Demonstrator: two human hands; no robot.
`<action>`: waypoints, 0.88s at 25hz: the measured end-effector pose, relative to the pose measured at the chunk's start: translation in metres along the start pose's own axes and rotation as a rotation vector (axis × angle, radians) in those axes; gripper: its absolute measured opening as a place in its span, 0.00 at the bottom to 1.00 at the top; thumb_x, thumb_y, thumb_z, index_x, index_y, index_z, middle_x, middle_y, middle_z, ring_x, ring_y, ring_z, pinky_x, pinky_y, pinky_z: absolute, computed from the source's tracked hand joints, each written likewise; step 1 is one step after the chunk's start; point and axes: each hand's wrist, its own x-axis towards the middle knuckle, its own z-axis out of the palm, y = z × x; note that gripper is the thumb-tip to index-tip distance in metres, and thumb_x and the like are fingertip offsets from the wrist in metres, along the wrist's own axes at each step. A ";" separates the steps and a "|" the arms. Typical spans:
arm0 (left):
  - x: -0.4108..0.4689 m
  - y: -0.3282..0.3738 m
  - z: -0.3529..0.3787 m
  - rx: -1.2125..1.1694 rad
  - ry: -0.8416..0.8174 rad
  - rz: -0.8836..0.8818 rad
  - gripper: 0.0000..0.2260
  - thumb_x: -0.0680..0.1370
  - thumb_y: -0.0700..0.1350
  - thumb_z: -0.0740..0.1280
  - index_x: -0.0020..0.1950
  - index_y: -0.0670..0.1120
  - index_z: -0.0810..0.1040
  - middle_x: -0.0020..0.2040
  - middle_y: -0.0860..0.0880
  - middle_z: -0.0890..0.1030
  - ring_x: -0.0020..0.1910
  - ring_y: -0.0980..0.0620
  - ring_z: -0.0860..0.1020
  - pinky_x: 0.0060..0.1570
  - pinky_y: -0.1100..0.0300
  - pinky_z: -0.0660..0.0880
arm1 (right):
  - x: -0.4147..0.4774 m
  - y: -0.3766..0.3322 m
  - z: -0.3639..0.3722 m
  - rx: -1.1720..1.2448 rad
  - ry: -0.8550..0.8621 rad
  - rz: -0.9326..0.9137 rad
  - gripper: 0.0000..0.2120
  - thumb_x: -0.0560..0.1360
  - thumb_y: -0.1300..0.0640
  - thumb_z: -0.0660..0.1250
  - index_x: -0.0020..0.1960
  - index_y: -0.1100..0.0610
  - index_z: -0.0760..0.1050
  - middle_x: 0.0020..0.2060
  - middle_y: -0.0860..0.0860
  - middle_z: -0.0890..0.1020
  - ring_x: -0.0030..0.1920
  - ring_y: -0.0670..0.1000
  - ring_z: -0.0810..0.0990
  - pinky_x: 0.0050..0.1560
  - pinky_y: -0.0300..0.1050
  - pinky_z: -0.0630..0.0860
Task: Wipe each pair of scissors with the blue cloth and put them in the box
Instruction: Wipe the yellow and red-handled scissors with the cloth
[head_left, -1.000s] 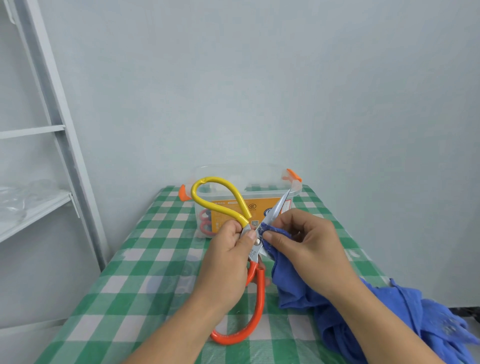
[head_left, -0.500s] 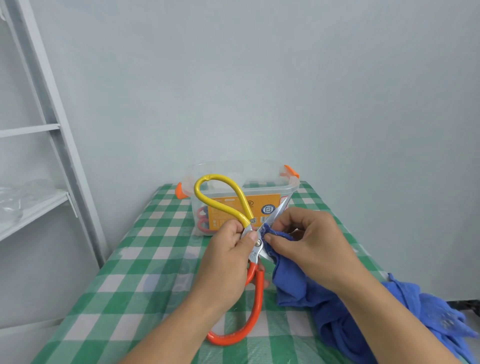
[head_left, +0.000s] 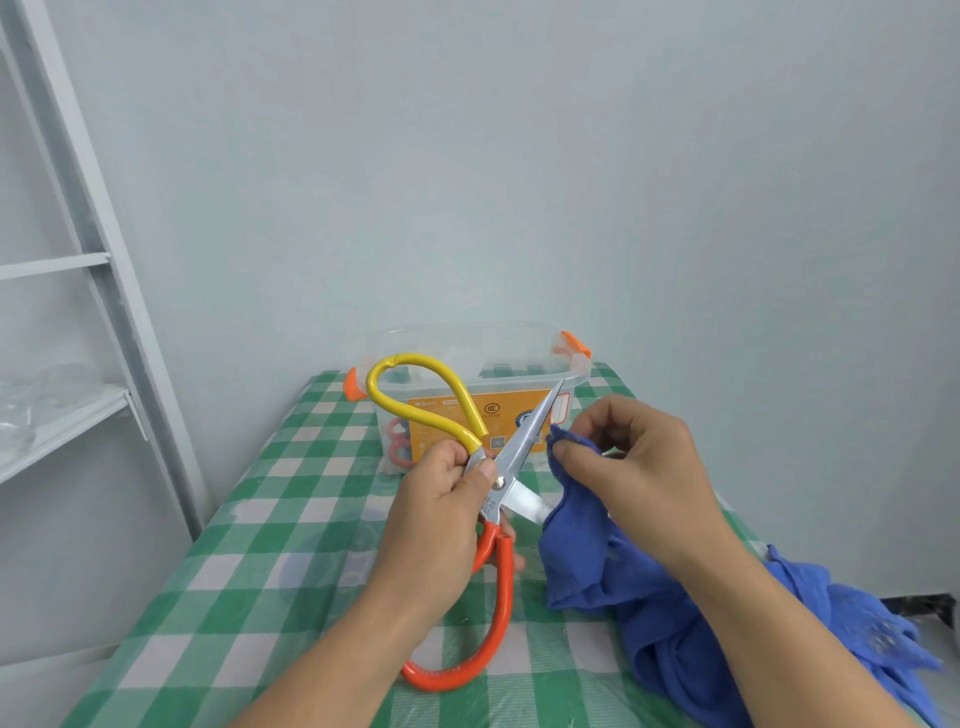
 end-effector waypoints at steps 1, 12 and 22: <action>0.000 0.001 0.000 -0.002 -0.001 -0.004 0.06 0.84 0.40 0.61 0.51 0.37 0.73 0.32 0.48 0.76 0.29 0.48 0.77 0.35 0.36 0.81 | 0.001 -0.001 -0.001 0.070 0.033 -0.010 0.08 0.73 0.66 0.73 0.37 0.59 0.78 0.33 0.53 0.82 0.34 0.48 0.79 0.35 0.44 0.75; 0.003 -0.003 -0.001 0.056 0.012 -0.009 0.13 0.78 0.50 0.65 0.50 0.39 0.74 0.41 0.36 0.73 0.39 0.42 0.71 0.36 0.27 0.77 | -0.007 0.015 0.018 -0.300 -0.085 -0.334 0.06 0.73 0.59 0.74 0.44 0.49 0.81 0.41 0.41 0.80 0.44 0.46 0.78 0.42 0.41 0.73; 0.005 -0.006 -0.002 0.014 0.048 -0.003 0.17 0.75 0.53 0.65 0.51 0.39 0.75 0.48 0.29 0.76 0.38 0.42 0.72 0.43 0.25 0.75 | -0.007 0.023 0.029 -0.161 -0.091 -0.301 0.05 0.72 0.54 0.73 0.48 0.48 0.85 0.42 0.42 0.82 0.46 0.47 0.81 0.46 0.51 0.79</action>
